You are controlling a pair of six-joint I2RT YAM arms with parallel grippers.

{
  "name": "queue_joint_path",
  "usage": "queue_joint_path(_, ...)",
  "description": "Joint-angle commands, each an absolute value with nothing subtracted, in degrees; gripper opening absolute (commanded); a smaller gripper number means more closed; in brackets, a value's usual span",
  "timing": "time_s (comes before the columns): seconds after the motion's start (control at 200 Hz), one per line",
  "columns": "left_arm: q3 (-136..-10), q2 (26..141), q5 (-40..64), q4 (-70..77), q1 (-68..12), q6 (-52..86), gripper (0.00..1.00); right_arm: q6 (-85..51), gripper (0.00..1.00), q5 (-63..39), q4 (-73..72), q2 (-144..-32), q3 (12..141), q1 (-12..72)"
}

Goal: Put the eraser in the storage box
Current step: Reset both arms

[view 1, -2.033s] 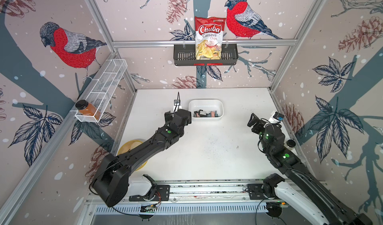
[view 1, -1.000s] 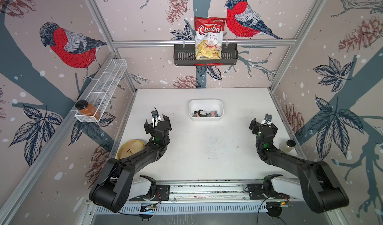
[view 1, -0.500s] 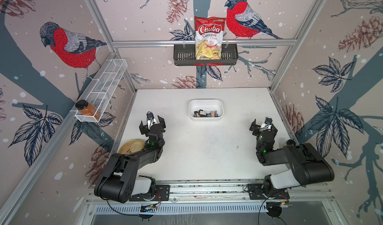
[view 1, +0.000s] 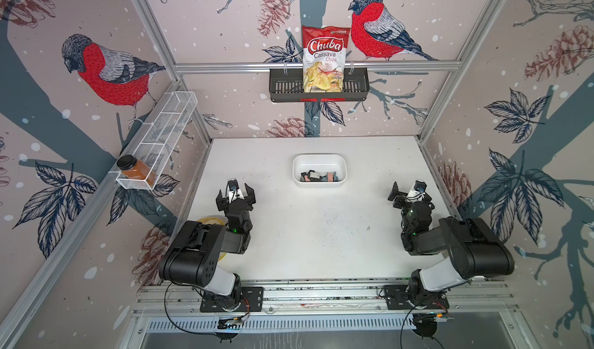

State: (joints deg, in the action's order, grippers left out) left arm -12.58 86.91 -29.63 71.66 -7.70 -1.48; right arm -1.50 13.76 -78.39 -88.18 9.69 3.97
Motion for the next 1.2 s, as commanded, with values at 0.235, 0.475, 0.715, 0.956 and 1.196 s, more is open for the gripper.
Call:
queue_joint_path(0.235, -11.9, 89.9, -21.6, 79.0, -5.8, -0.3, 0.98, -1.8, 1.0, 12.6, -80.0, -88.2, 9.7, 4.0)
queue_joint_path(0.475, -11.5, 90.0, -22.0, 80.1, -5.8, -0.5, 0.98, -2.0, 1.0, 12.2, -79.5, -88.2, 9.9, 3.7)
queue_joint_path(0.715, -11.5, 89.9, -21.9, 80.0, -5.8, -0.5, 0.98, -2.0, 1.0, 12.0, -79.4, -88.2, 10.0, 3.6)
queue_joint_path(0.956, -11.5, 89.9, -21.9, 80.0, -5.9, -0.5, 0.98, -2.2, 1.0, 11.5, -78.9, -88.2, 10.2, 3.4)
queue_joint_path(1.196, -11.5, 89.9, -21.9, 80.0, -5.8, -0.5, 0.98, -2.4, 1.0, 10.8, -78.3, -88.2, 10.5, 3.1)
